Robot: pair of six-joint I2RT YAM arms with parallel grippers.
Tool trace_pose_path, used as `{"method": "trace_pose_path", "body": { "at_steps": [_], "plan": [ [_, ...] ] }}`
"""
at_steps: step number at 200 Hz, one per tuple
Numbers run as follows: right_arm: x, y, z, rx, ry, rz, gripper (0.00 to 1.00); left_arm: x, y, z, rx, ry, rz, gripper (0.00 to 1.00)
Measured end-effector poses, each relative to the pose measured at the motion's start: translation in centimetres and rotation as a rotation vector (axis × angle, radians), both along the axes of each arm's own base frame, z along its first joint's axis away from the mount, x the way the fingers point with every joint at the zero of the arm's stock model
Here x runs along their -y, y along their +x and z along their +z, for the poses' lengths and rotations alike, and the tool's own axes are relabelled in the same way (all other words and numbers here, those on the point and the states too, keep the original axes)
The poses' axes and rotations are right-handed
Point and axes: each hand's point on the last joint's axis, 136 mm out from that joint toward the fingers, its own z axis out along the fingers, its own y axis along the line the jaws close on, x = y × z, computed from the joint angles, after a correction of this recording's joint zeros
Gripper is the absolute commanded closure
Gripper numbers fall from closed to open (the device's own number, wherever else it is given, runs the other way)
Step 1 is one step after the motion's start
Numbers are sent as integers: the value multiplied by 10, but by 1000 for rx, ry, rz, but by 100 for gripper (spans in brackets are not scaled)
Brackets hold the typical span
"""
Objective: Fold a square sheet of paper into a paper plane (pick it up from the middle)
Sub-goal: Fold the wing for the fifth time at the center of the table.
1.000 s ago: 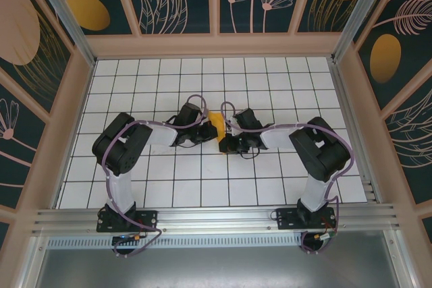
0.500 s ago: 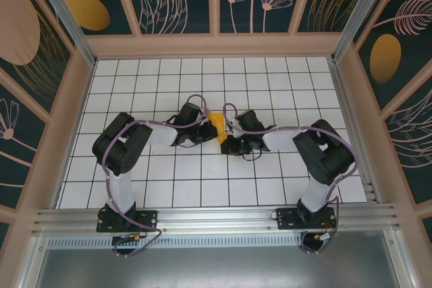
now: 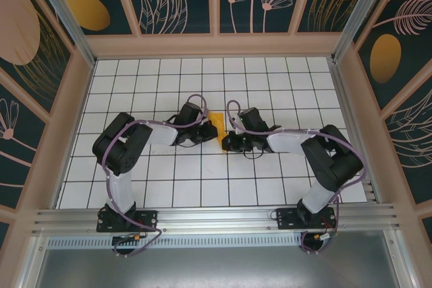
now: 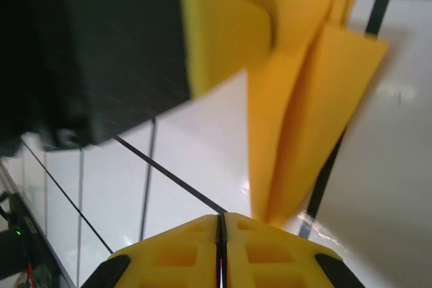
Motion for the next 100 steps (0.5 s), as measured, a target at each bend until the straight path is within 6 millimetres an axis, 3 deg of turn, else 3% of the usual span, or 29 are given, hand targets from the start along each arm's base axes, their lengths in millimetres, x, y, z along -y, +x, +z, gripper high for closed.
{"method": "trace_pose_path", "body": {
  "at_steps": [32,86,100],
  "plan": [
    [-8,16,7,25,18,-16,89,0,0,0,0,0,0,92],
    [-6,15,-30,-48,-42,-20,90,0,0,0,-2,1,0,92],
    [-6,15,-32,-51,-42,-19,90,0,0,0,-3,2,-1,91]
  ]
}}
